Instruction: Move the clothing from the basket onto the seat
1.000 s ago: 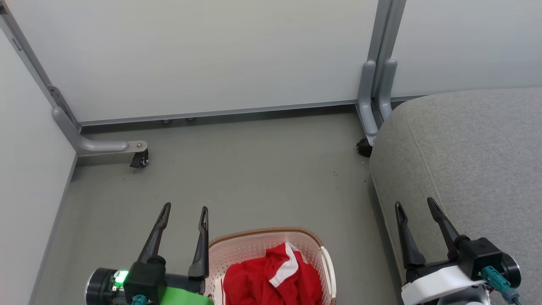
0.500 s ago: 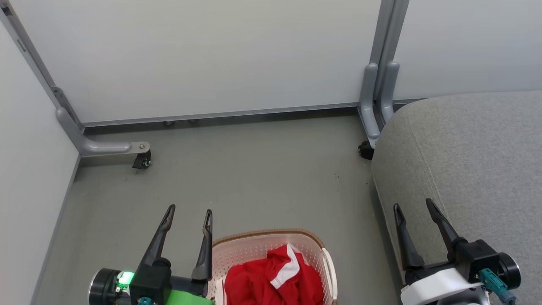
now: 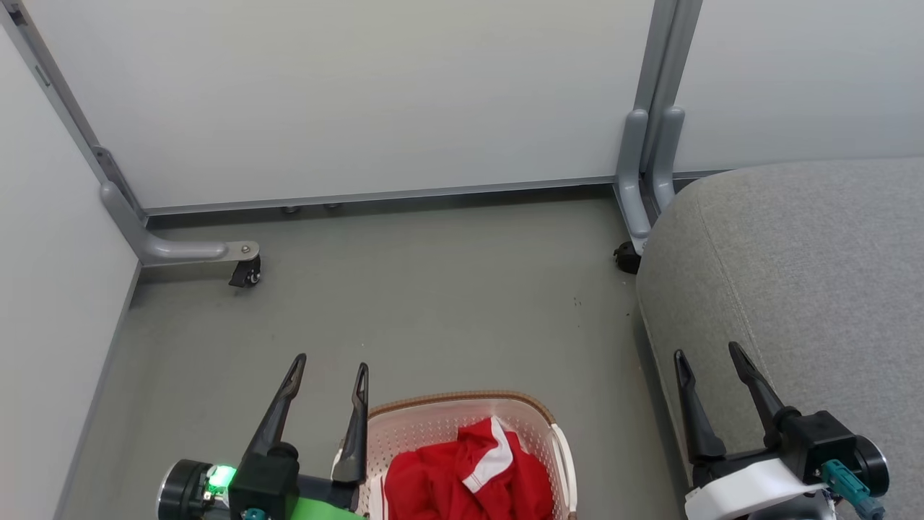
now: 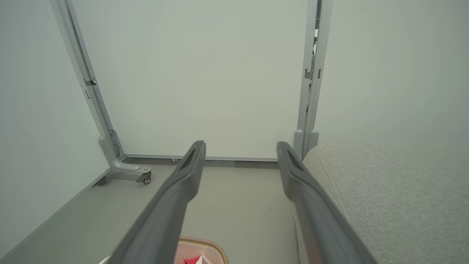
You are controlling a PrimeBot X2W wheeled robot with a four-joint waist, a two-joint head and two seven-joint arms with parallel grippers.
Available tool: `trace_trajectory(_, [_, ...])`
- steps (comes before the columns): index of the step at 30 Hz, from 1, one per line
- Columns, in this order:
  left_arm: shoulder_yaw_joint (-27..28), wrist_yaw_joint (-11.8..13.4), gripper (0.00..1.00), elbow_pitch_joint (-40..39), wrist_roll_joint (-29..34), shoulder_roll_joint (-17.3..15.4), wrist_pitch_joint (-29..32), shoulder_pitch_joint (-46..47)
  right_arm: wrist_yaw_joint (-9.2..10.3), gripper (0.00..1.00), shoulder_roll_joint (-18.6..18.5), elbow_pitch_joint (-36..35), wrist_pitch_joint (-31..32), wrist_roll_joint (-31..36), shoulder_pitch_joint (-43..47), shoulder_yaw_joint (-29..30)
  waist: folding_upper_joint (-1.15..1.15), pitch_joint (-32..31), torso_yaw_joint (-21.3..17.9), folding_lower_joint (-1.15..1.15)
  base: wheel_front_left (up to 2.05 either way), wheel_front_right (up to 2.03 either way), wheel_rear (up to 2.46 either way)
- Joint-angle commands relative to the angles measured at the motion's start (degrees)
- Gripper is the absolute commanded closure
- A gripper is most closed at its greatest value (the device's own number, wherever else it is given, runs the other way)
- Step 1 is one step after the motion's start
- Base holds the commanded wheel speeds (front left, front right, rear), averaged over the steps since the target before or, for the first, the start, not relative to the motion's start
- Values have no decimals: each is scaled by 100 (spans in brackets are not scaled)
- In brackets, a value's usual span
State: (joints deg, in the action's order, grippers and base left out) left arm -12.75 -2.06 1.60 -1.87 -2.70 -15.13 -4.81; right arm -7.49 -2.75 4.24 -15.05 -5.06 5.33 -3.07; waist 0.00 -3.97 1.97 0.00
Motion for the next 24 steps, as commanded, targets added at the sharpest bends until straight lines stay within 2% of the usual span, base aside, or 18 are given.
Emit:
trace_trajectory(1, [8, -42, 0, 26, 89, -35, -4, -69, 0, 0, -23, 13, -20, -31, 59, 4, 0, 0, 8, 0, 0, 0, 0])
trace_trajectory(9, [-54, -243, 0, 255, 107, -78, -4, 41, 0, 0, -23, -19, -20, 91, -13, -7, 0, 166, -50, 0, 0, 0, 0])
trace_trajectory(15, [-212, -378, 0, 540, 99, -83, -4, 354, 0, 0, -24, -157, -20, 173, -205, 308, 0, 577, -222, 0, 0, 0, 0])
trace_trajectory(24, [-541, -502, 0, 1158, 139, -177, -4, 1490, 0, 0, -19, -473, -20, 106, -1019, 1052, 0, 1971, -590, 0, 0, 0, 0])
